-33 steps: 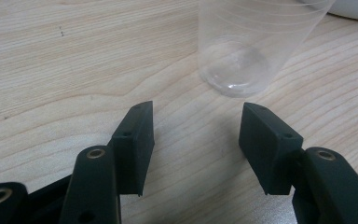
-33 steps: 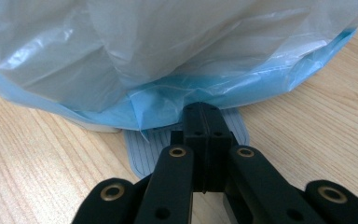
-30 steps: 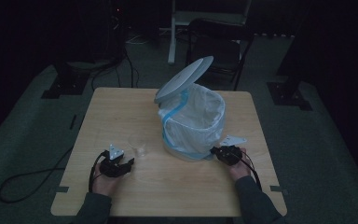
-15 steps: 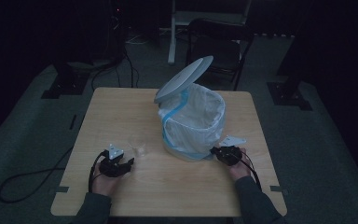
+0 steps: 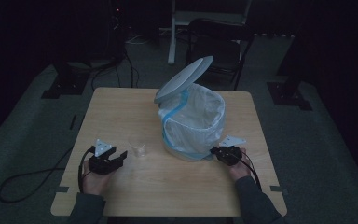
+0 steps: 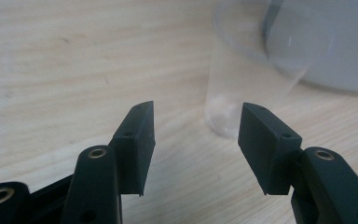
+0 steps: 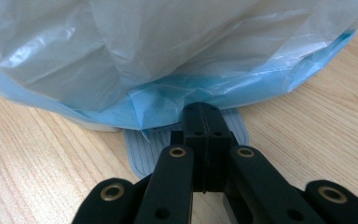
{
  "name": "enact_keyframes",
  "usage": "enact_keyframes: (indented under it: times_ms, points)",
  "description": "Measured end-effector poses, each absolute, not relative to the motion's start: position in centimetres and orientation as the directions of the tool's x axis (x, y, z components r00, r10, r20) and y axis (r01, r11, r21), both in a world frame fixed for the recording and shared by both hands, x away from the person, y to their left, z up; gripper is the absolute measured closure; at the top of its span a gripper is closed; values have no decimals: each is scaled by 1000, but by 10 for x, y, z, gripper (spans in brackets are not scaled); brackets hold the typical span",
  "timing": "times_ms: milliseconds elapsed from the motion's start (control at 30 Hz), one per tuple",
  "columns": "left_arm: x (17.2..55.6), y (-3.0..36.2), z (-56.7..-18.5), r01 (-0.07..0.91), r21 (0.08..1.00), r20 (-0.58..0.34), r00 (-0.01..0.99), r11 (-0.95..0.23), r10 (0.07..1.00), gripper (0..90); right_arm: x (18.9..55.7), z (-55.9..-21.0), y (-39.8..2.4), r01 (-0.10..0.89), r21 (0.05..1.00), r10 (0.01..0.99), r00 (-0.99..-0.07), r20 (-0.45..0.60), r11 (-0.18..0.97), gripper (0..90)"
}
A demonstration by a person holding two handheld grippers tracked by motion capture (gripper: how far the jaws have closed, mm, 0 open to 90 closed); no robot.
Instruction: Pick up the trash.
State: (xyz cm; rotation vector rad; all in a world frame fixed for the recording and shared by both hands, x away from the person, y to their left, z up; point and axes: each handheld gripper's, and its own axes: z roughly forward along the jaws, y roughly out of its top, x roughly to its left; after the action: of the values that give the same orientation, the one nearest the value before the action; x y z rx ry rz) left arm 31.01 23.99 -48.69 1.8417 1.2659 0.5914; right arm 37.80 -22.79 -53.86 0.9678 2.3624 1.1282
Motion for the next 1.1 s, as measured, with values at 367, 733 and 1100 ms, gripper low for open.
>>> enact_keyframes:
  times_ms: [367, 733, 1100]
  points:
    - [322, 235, -466, 517, 833, -48, 422, -196, 906, 466, 378, -539, -228, 430, 783, 708, -706, -19, 450, 900]
    - [346, 219, -460, 530, 814, -23, 439, -238, 898, 487, 378, -539, -227, 425, 782, 706, -708, -26, 455, 900]
    - [341, 225, -470, 591, 777, -101, 457, -217, 884, 634, 378, -539, -227, 424, 782, 705, -708, -27, 456, 900]
